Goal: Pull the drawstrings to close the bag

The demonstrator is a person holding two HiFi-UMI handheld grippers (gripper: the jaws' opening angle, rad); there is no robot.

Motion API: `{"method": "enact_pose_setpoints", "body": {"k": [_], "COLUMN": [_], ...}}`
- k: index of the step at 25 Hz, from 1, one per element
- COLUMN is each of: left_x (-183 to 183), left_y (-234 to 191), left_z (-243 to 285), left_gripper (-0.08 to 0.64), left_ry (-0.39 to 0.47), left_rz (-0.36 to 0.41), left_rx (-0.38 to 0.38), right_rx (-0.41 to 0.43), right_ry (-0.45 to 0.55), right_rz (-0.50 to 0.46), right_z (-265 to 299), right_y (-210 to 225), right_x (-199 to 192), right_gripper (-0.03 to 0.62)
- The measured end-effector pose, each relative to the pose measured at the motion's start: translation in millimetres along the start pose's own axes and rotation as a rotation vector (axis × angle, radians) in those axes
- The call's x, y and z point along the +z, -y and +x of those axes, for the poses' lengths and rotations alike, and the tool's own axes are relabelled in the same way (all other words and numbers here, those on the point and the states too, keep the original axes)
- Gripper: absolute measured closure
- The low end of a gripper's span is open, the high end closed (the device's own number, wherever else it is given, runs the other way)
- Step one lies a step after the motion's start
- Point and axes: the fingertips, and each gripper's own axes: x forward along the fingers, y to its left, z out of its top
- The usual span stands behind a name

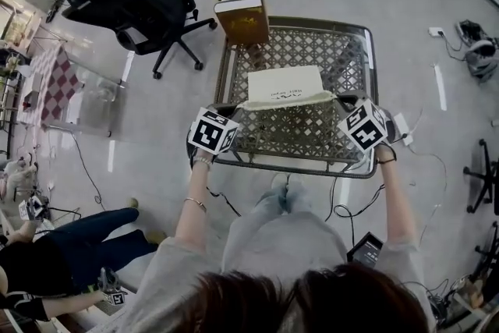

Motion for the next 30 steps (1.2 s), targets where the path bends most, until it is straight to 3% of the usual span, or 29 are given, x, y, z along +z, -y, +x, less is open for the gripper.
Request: {"method": "enact_pose_setpoints", "body": {"k": [30], "left_x": [96.3], "left_y": [-20.3], "left_z": [-78.6], "left_gripper": [0.527], "left_ry": [0.224], "left_rz": [0.104], "left_rx": [0.123], "right_rx": [-0.206], "right_ry": [0.209], "right_rz": [-0.034], "right_z": [-75.4], "right_y": [62.3], "right_x": [81.4], "right_gripper": [0.565]}}
